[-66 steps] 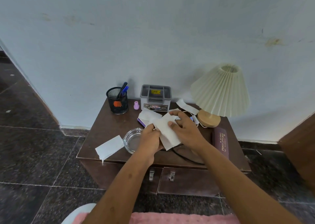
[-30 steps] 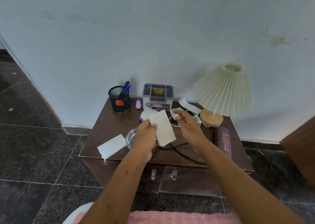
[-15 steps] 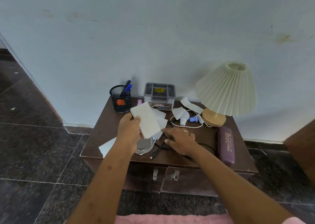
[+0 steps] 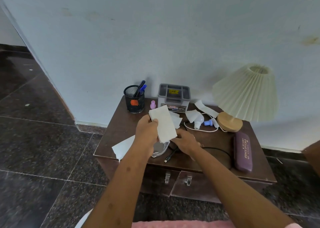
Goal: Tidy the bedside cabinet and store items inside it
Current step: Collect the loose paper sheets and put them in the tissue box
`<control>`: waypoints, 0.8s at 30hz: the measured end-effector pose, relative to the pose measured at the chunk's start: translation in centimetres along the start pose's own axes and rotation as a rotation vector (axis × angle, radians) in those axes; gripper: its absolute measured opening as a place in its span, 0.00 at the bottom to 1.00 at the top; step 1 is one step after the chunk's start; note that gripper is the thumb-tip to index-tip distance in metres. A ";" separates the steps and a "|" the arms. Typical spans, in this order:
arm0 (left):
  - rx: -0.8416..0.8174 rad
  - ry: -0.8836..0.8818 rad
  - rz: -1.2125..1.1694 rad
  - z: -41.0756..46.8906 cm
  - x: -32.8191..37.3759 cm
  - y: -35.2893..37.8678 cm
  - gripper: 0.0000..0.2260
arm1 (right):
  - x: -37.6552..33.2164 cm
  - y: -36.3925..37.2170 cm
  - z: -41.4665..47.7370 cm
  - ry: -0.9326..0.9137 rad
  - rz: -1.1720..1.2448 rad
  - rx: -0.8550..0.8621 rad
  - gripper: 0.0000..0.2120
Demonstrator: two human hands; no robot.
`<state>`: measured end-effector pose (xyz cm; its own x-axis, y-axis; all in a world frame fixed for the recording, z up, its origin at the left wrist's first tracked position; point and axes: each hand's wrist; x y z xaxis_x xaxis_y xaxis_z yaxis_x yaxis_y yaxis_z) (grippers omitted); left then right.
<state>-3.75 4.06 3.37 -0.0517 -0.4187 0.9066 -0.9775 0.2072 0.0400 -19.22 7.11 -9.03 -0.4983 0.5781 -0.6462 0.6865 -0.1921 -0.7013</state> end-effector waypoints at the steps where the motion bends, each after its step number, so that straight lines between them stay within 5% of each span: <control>1: -0.002 0.002 0.005 0.0 0.0 0.0 0.07 | 0.6 0.4 0.6 0.001 0.011 0.008 0.31; 3: -0.004 0.008 0.015 -0.1 0.0 0.0 0.06 | 1.9 1.1 1.9 -0.025 0.020 0.003 0.34; 9: -0.006 0.024 0.045 -0.3 -0.2 0.3 0.08 | -2.2 -1.8 -3.1 -0.028 -0.087 0.021 0.23; 16: -0.022 0.035 0.076 -0.4 -0.3 0.5 0.07 | 2.0 1.2 1.6 -0.077 0.063 -0.006 0.36; 24: -0.016 0.033 0.059 0.0 -0.3 0.2 0.08 | -5.0 -3.4 -2.9 -0.177 0.385 0.322 0.13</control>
<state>-3.89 4.21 3.13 -0.1025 -0.3759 0.9210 -0.9694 0.2453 -0.0078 -17.57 7.21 -2.54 -0.3433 0.2800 -0.8965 0.6538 -0.6140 -0.4421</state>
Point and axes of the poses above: each hand's wrist, its own z-axis towards the middle knuckle, its own y-axis out of the palm, x = y × z, and after that the axes turned 5 degrees about x, right-handed
